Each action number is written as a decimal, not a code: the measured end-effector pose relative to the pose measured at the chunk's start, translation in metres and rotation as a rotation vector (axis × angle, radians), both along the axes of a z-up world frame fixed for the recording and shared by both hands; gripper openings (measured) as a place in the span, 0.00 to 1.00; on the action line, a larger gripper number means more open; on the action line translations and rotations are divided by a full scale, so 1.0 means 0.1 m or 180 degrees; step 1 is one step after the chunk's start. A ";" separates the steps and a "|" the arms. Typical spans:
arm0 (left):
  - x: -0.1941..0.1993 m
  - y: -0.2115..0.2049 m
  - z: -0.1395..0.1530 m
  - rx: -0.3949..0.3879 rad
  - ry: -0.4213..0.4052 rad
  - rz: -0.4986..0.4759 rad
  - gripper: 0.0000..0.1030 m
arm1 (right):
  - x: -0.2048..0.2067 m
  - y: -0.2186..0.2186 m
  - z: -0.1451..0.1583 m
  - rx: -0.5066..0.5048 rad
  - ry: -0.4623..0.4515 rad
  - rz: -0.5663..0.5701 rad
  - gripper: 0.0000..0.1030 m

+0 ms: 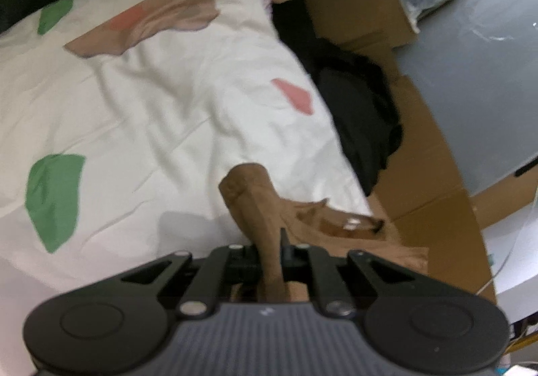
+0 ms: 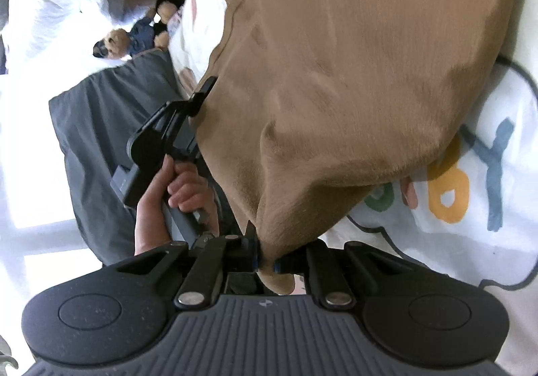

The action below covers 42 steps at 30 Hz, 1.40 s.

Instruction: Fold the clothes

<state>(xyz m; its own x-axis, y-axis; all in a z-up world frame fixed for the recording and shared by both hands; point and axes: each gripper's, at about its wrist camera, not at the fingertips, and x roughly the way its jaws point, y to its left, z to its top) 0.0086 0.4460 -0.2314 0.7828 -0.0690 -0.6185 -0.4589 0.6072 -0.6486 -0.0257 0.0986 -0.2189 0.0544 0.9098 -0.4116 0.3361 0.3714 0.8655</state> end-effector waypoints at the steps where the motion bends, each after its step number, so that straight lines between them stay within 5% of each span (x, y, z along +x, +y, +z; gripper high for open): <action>1: 0.03 -0.03 0.05 -0.0010 -0.0041 -0.0011 0.08 | 0.01 -0.04 0.03 0.0008 -0.0011 -0.0039 0.09; 10: 0.53 -0.55 0.48 0.0003 -0.0375 -0.0227 0.08 | 0.25 -0.67 0.41 0.0156 -0.0117 -0.0672 0.09; 22: 1.53 -1.52 0.82 0.0178 -0.0307 -0.0609 0.08 | 0.71 -1.45 0.65 0.0235 -0.0102 -0.1399 0.09; 42: 2.40 -2.54 0.16 0.0020 -0.0201 -0.0569 0.08 | 1.25 -2.51 0.21 -0.0011 0.0178 -0.2126 0.09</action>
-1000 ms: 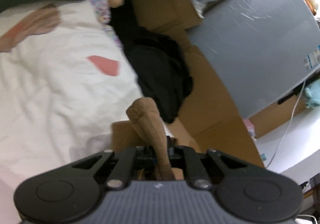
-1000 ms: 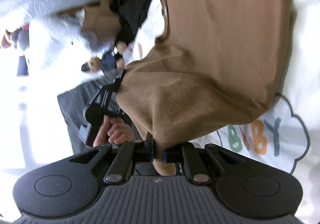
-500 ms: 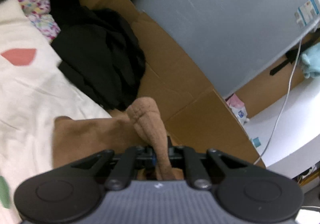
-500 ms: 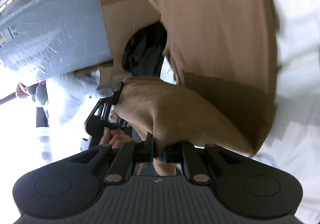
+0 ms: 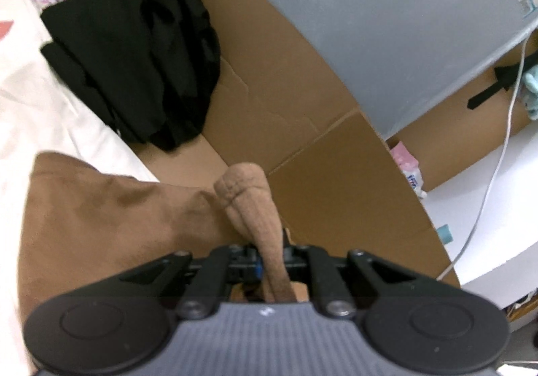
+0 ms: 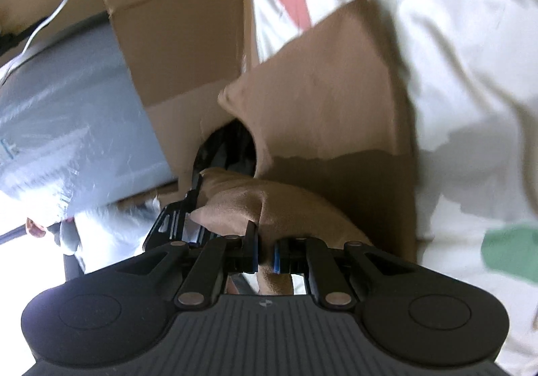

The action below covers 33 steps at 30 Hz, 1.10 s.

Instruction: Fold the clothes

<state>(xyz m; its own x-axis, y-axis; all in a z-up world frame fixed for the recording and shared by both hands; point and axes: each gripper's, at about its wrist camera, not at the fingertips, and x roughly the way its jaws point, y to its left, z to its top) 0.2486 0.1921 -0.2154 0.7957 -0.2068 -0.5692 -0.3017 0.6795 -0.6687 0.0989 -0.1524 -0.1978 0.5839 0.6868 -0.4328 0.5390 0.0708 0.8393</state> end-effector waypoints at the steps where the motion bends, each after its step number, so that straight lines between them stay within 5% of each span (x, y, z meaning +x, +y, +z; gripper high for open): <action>1: 0.04 -0.04 -0.04 -0.0030 0.0003 0.0016 0.08 | 0.02 -0.04 -0.02 -0.0023 0.0013 -0.0022 0.09; 17: 0.41 -0.38 -0.50 -0.0094 0.0141 0.0064 0.10 | 0.22 -0.51 -0.31 -0.0259 0.0153 -0.0219 0.09; 20: 0.48 -0.45 -0.53 -0.0134 0.0218 0.0032 0.30 | 0.23 -0.55 -0.34 -0.0275 0.0257 -0.0248 0.12; 22: 0.52 -0.51 -0.51 -0.0148 0.0163 -0.0036 0.42 | 0.20 -0.59 -0.36 -0.0284 0.0321 -0.0302 0.23; 25: 0.57 -0.57 -0.49 -0.0133 0.0109 -0.0122 0.46 | 0.13 -0.69 -0.35 -0.0325 0.0263 -0.0457 0.40; 33: 0.48 -0.61 -0.46 -0.0069 0.0139 -0.0222 0.46 | 0.07 -0.89 -0.26 -0.0435 0.0113 -0.0681 0.41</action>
<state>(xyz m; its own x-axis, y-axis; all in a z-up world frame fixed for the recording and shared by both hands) 0.2970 0.1307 -0.2610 0.7535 -0.2736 -0.5979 -0.2835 0.6853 -0.6708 0.1061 -0.2418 -0.2242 0.6924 0.4829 -0.5360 0.5829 0.0634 0.8101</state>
